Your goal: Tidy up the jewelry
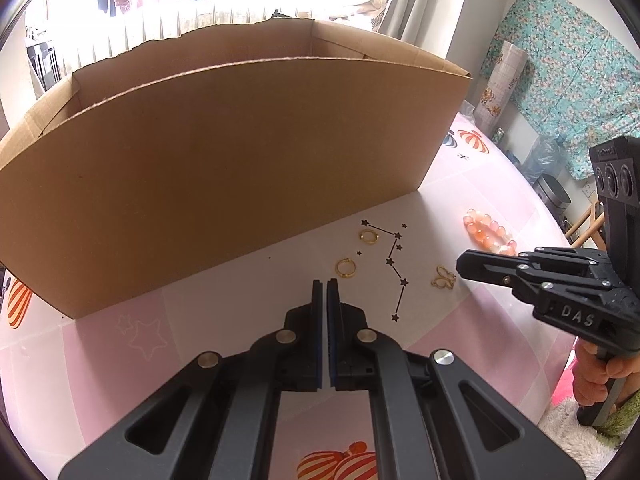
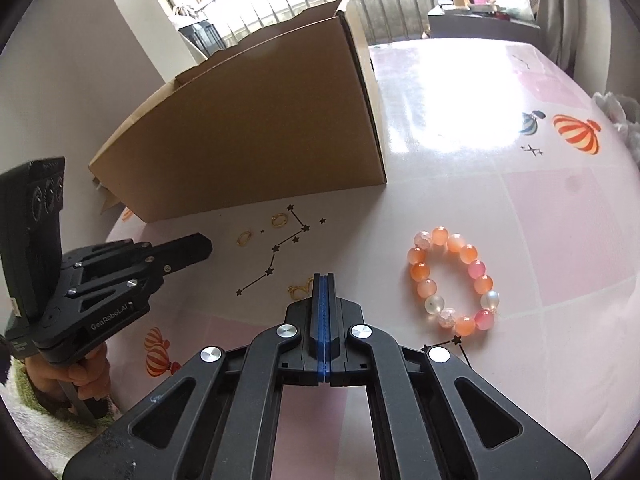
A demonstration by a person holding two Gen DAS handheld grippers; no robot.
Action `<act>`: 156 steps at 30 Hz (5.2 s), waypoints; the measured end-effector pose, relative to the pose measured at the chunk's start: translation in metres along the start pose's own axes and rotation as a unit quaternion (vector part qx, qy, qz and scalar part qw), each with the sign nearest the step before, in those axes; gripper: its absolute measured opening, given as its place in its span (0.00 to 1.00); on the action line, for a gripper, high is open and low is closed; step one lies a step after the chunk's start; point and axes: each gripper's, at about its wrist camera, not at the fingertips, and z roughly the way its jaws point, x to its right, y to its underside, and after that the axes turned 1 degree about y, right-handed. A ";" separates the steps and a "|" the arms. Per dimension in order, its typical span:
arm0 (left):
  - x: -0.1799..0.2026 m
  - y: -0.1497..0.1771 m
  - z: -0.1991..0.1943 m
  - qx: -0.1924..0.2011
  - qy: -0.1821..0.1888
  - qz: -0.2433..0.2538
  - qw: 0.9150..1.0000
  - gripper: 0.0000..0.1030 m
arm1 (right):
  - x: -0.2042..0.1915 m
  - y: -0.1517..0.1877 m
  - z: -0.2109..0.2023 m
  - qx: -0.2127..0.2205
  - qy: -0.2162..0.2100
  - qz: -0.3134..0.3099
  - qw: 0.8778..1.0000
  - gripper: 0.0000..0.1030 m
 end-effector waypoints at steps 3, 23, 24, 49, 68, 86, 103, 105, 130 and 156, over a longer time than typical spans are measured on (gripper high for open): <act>0.007 -0.002 -0.002 0.006 0.035 0.004 0.999 0.02 | 0.014 -0.003 -0.006 0.001 -0.016 0.020 1.000 0.03; 0.078 -0.002 0.031 -0.023 0.071 0.117 0.990 0.02 | 0.033 -0.007 -0.001 -0.012 -0.043 0.056 0.997 0.02; 0.079 -0.001 0.031 -0.024 0.073 0.117 0.990 0.02 | 0.034 -0.006 -0.002 -0.012 -0.045 0.057 0.997 0.02; 0.015 0.002 0.002 -0.004 0.004 0.021 1.000 0.02 | -0.021 0.000 0.007 0.005 0.069 -0.184 0.980 0.19; 0.025 -0.012 0.024 -0.010 -0.027 0.080 0.996 0.22 | 0.020 -0.004 -0.007 0.009 0.030 -0.075 0.997 0.00; 0.028 -0.009 0.026 -0.006 -0.017 0.064 0.998 0.10 | 0.058 -0.013 -0.024 0.024 0.007 -0.037 0.999 0.00; 0.015 0.001 0.006 0.008 -0.021 0.051 0.998 0.10 | 0.051 -0.007 -0.023 -0.007 0.028 -0.125 0.992 0.22; 0.014 0.001 0.006 0.010 -0.022 0.048 0.999 0.10 | 0.046 -0.008 -0.023 -0.017 0.024 -0.131 0.991 0.22; 0.005 0.008 0.006 0.006 -0.029 0.030 0.999 0.10 | 0.043 -0.020 -0.014 -0.012 0.050 -0.109 0.993 0.02; -0.001 0.014 0.009 0.008 -0.024 0.020 0.999 0.10 | 0.018 -0.020 -0.008 -0.007 0.041 -0.103 0.994 0.31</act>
